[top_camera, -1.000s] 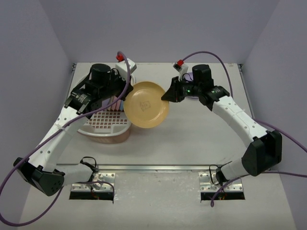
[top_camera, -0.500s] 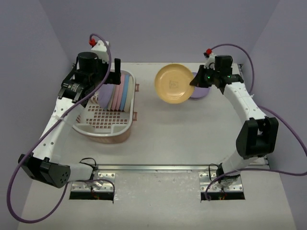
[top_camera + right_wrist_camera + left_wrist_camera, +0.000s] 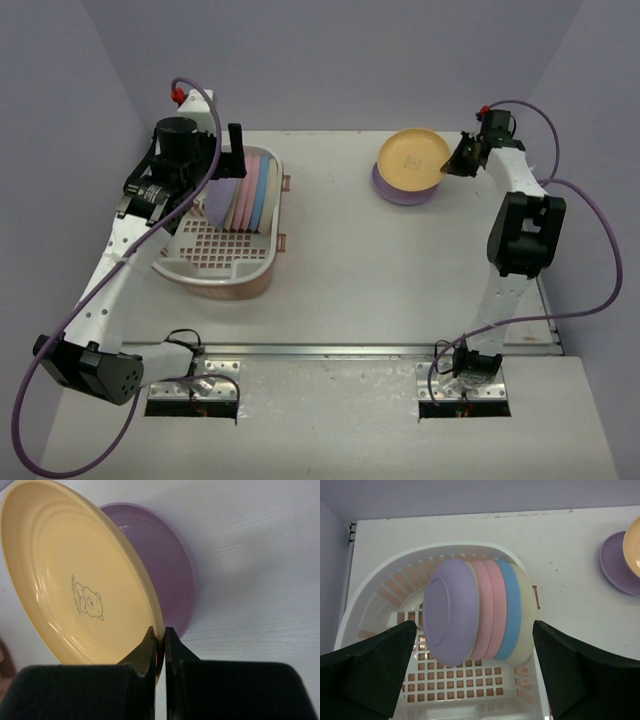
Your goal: Unload the plates from the dish rack
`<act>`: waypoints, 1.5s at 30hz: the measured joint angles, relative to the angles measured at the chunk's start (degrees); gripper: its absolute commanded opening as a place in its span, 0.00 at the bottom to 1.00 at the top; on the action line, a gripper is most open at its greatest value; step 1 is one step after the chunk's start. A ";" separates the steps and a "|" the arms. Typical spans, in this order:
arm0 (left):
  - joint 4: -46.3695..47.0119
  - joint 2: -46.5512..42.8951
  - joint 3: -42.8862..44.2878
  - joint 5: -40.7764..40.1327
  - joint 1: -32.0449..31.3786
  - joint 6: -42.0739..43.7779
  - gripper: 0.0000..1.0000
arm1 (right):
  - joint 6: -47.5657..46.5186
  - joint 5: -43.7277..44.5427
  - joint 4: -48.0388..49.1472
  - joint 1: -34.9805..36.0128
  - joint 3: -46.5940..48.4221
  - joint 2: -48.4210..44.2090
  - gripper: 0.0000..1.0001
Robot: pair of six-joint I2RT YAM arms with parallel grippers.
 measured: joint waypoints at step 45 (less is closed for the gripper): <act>2.43 7.21 -13.20 -20.45 -5.62 9.46 0.72 | -7.81 -5.25 -1.39 0.29 -28.31 -31.76 0.99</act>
